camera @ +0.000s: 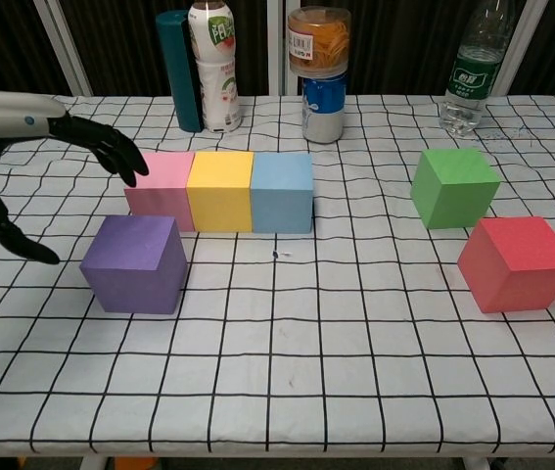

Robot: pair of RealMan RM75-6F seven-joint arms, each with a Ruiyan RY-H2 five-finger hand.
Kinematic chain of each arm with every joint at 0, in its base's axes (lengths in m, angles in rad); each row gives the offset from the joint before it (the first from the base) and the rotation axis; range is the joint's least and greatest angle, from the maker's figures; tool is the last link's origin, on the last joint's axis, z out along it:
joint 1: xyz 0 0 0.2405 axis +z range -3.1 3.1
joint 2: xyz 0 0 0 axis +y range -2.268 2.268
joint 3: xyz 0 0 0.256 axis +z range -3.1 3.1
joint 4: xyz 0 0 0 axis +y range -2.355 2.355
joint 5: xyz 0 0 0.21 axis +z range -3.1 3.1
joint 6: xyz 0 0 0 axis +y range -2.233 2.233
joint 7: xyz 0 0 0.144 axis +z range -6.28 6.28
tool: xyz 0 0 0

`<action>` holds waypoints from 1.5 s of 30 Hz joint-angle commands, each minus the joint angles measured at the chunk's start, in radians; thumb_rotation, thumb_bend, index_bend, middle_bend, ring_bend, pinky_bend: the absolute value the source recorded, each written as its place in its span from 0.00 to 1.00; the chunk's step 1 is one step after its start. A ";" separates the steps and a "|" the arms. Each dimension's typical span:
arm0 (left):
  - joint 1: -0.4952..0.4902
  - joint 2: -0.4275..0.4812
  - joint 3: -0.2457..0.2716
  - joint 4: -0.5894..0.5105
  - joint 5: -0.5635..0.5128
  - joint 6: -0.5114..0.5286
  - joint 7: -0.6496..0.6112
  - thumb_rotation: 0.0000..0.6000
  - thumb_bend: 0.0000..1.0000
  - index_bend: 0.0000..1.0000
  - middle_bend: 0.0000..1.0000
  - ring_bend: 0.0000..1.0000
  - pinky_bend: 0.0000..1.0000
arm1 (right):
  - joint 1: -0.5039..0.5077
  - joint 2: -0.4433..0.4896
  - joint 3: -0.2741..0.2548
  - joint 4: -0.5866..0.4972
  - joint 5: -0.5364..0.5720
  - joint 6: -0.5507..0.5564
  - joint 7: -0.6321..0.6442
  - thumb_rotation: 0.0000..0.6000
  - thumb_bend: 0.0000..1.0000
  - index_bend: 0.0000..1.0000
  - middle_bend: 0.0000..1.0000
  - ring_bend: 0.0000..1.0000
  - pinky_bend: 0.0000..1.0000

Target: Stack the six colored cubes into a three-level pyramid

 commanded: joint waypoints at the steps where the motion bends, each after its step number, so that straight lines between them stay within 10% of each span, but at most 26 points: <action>1: 0.004 -0.045 -0.007 0.012 -0.051 -0.007 0.084 1.00 0.01 0.18 0.20 0.16 0.10 | -0.002 0.001 -0.001 0.002 -0.001 0.002 0.004 1.00 0.16 0.00 0.17 0.00 0.12; 18: 0.013 -0.174 -0.023 0.051 -0.156 0.046 0.420 1.00 0.01 0.21 0.23 0.14 0.10 | -0.006 0.000 -0.005 0.009 -0.011 0.015 0.013 1.00 0.16 0.00 0.17 0.00 0.12; 37: 0.026 -0.226 -0.028 0.080 -0.108 0.051 0.374 1.00 0.04 0.32 0.41 0.23 0.10 | -0.013 0.005 -0.008 -0.002 -0.014 0.024 0.003 1.00 0.16 0.00 0.17 0.00 0.12; 45: 0.024 -0.117 -0.068 -0.023 -0.069 0.065 0.289 1.00 0.06 0.34 0.46 0.28 0.11 | -0.009 0.005 -0.008 -0.007 -0.027 0.027 -0.001 1.00 0.16 0.00 0.17 0.00 0.12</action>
